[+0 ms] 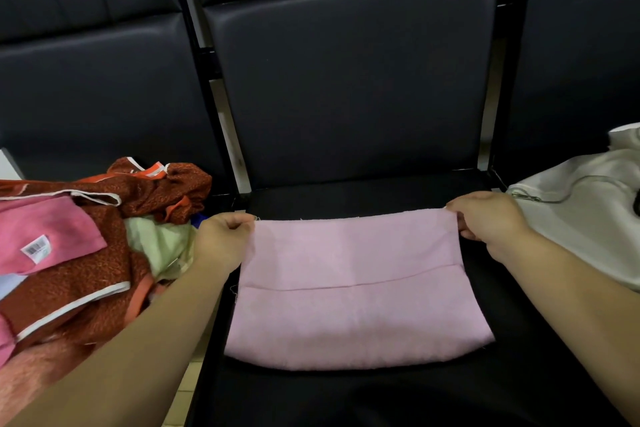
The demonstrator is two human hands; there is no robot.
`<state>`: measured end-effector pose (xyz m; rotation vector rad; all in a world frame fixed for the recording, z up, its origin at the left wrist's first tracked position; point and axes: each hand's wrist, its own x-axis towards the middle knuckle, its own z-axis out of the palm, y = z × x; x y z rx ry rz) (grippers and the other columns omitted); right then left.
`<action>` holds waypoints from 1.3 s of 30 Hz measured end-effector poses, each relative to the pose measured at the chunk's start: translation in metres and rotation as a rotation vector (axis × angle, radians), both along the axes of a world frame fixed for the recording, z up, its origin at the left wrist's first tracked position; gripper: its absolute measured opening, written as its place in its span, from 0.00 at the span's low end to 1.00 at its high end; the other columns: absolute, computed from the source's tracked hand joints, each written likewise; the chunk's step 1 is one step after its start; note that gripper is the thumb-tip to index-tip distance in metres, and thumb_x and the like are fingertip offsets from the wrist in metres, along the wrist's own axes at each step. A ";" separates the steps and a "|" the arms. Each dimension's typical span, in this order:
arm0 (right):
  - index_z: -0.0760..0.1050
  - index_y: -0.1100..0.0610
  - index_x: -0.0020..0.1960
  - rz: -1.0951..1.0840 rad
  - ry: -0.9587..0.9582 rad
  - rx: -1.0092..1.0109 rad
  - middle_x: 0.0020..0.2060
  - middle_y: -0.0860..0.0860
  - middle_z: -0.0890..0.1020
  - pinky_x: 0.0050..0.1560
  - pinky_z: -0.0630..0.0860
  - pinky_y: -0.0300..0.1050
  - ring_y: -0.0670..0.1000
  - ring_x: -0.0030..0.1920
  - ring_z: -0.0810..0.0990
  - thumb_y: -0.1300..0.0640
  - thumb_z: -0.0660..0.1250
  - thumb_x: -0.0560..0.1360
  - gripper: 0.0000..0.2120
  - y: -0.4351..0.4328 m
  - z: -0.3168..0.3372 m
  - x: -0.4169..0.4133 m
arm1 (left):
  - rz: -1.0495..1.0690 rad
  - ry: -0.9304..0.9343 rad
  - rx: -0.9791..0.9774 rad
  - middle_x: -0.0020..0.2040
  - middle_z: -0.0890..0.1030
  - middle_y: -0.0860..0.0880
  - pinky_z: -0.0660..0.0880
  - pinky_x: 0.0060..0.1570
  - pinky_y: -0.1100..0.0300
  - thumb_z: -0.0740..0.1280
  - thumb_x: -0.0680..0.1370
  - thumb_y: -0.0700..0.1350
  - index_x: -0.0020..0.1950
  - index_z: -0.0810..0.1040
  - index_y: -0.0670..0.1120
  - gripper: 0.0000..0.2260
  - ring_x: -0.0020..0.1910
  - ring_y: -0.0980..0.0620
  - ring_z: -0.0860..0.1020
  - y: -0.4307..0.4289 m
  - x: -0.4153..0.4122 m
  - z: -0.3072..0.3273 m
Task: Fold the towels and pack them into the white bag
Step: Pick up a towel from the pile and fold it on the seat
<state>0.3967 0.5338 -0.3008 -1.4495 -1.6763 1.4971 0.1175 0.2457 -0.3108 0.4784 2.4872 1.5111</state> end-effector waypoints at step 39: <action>0.81 0.47 0.44 0.673 -0.353 0.371 0.41 0.47 0.84 0.43 0.76 0.38 0.48 0.43 0.82 0.54 0.77 0.72 0.06 -0.062 0.010 0.078 | -0.583 0.154 -0.416 0.43 0.84 0.50 0.74 0.42 0.68 0.75 0.75 0.42 0.46 0.84 0.55 0.08 0.38 0.60 0.78 -0.085 0.053 0.030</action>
